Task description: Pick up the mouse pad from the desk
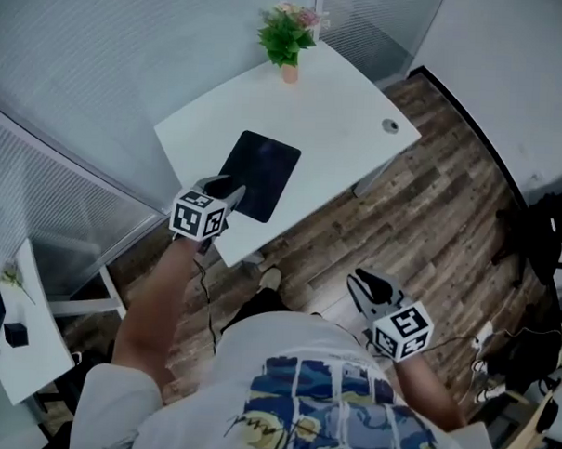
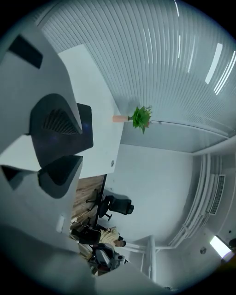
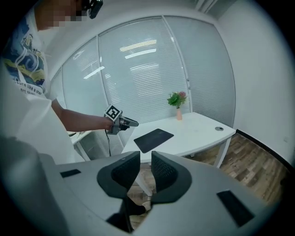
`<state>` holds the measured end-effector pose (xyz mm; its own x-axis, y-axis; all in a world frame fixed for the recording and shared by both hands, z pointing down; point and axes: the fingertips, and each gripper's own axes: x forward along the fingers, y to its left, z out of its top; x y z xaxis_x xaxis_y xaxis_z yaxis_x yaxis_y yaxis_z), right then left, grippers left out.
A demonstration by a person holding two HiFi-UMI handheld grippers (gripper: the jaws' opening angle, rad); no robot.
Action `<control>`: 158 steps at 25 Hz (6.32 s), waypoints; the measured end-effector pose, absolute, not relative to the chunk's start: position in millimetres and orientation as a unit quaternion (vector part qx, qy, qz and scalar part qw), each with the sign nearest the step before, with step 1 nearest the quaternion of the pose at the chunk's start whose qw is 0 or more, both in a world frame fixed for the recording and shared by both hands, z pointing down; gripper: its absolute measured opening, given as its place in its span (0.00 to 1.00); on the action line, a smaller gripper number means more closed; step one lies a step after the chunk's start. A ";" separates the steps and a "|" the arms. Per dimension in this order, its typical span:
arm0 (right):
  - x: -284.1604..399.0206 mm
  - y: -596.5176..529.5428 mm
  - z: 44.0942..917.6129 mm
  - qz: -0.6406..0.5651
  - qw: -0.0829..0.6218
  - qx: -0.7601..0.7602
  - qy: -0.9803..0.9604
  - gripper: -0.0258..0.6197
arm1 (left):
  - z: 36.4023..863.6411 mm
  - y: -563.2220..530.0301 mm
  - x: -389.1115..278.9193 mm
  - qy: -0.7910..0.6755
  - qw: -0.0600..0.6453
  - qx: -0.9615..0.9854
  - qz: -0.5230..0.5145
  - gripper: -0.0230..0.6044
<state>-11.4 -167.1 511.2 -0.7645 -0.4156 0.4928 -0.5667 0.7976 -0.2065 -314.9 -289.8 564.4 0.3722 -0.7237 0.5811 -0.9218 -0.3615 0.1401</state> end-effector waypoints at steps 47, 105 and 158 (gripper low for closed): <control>-41.7 -215.9 533.6 0.264 0.238 0.453 -0.818 0.14 | 727.4 -496.7 -381.9 -0.417 0.238 0.817 0.319 0.36; 115.9 -100.6 521.7 0.175 0.168 0.322 -0.915 0.10 | 449.7 -313.2 -241.5 -0.498 0.128 0.817 0.260 0.08; 138.0 -38.4 509.5 0.149 0.144 0.310 -0.928 0.07 | 245.7 -176.8 -139.8 -0.432 0.053 0.885 0.168 0.08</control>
